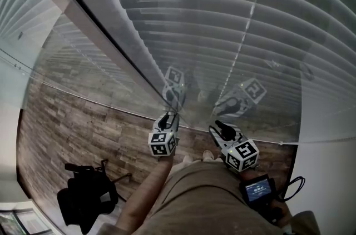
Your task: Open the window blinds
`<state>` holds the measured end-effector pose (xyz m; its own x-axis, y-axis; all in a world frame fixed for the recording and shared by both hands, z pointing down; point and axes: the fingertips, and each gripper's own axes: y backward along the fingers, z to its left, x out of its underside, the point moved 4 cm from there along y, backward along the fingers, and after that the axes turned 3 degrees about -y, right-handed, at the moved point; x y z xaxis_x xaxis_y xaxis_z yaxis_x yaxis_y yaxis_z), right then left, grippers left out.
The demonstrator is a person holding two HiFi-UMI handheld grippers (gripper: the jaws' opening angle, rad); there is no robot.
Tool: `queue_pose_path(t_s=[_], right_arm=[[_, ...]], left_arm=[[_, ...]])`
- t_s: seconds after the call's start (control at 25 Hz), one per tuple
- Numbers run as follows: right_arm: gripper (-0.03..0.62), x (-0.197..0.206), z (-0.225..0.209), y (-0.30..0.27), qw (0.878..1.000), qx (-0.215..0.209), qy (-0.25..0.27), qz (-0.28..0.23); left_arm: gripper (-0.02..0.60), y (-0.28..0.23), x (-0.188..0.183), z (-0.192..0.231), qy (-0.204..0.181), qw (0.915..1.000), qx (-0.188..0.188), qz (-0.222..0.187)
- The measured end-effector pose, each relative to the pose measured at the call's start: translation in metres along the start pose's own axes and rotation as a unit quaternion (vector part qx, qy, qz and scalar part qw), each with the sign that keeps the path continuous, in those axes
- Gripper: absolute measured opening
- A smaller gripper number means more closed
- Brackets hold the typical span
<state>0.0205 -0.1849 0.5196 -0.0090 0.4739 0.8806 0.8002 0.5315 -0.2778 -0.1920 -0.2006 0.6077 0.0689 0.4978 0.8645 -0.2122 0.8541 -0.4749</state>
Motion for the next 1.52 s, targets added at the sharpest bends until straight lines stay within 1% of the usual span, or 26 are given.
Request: queue_pose_path(t_s=[0.24,0.48,0.64,0.92,1.28,1.52], right_arm=[[0.121,0.000,0.001,0.000,1.000,0.004,0.001,0.001],[0.121,0.000,0.003,0.000,1.000,0.006,-0.001,-0.002],[0.121,0.002,0.006,0.001,1.000,0.009,-0.002,-0.002],[0.121,0.004,0.011,0.004,1.000,0.015,-0.002,-0.002],[0.121,0.006,0.017,0.008,1.000,0.023,-0.003,-0.004],[0.121,0.017,0.025,0.012,1.000,0.027,-0.002,-0.006]], left_arm=[[0.161,-0.001,0.000,0.001,-0.005,1.0000,0.005,0.002],[0.160,-0.001,0.000,0.001,0.011,0.9998,0.016,-0.002],[0.160,0.001,0.000,0.001,0.010,0.9997,0.024,-0.001],[0.156,0.003,0.000,-0.001,0.021,0.9991,0.038,0.003],[0.156,0.007,0.001,-0.002,0.048,0.9974,0.053,0.002],[0.156,0.012,0.010,-0.002,0.070,0.9953,0.067,-0.002]])
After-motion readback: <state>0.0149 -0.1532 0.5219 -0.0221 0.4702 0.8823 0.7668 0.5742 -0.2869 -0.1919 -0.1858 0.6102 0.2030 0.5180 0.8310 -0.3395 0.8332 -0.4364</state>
